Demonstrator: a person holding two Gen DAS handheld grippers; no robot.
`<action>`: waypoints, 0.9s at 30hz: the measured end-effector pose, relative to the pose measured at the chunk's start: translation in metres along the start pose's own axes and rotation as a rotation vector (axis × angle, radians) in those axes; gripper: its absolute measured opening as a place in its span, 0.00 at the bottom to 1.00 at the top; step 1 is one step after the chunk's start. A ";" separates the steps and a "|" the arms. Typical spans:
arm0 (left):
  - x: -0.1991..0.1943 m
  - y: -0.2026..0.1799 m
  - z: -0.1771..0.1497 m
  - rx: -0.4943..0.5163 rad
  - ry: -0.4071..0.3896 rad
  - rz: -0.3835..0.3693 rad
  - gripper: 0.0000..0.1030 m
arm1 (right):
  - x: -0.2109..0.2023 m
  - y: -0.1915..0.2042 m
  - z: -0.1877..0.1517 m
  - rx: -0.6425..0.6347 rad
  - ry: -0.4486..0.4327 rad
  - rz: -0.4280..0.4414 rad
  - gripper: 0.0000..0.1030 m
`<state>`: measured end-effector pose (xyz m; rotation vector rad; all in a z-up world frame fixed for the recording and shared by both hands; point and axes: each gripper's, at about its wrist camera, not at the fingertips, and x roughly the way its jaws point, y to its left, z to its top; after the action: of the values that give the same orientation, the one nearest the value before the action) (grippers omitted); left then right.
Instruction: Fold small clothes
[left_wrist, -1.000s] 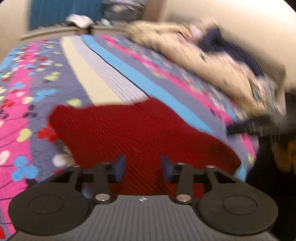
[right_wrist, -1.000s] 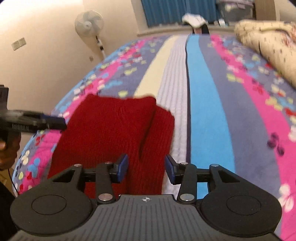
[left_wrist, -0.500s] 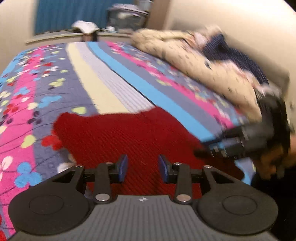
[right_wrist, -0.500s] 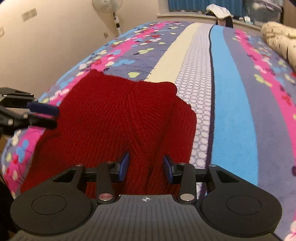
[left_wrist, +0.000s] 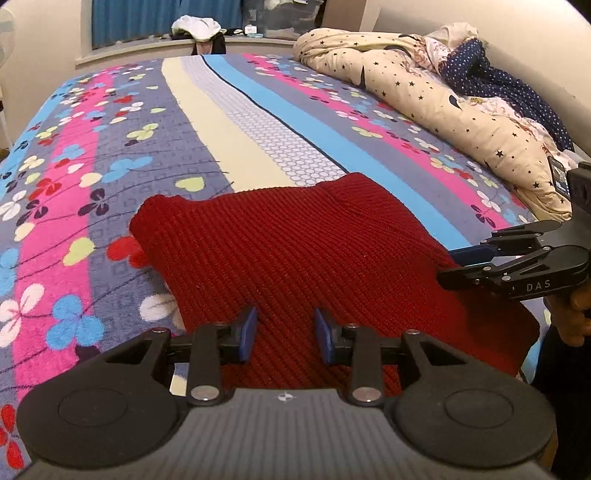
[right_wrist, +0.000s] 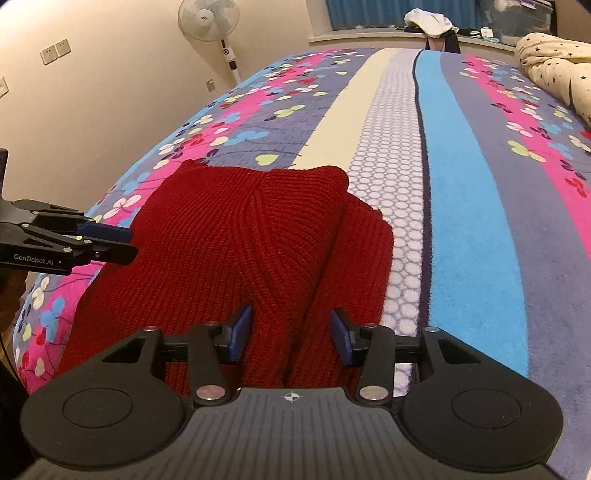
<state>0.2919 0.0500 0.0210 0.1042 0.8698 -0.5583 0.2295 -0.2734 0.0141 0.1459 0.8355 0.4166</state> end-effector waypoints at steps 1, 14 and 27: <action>-0.001 0.000 -0.001 -0.003 -0.002 0.002 0.37 | 0.000 0.000 0.000 0.002 -0.001 -0.001 0.47; -0.034 -0.021 -0.007 -0.059 0.004 0.188 0.80 | -0.036 0.003 -0.014 0.091 -0.051 -0.099 0.76; -0.125 -0.129 -0.072 -0.133 -0.208 0.294 0.92 | -0.121 0.037 -0.072 0.105 -0.227 -0.161 0.91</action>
<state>0.1128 0.0151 0.0854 0.0506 0.6710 -0.2299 0.0924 -0.2924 0.0602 0.2168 0.6402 0.2000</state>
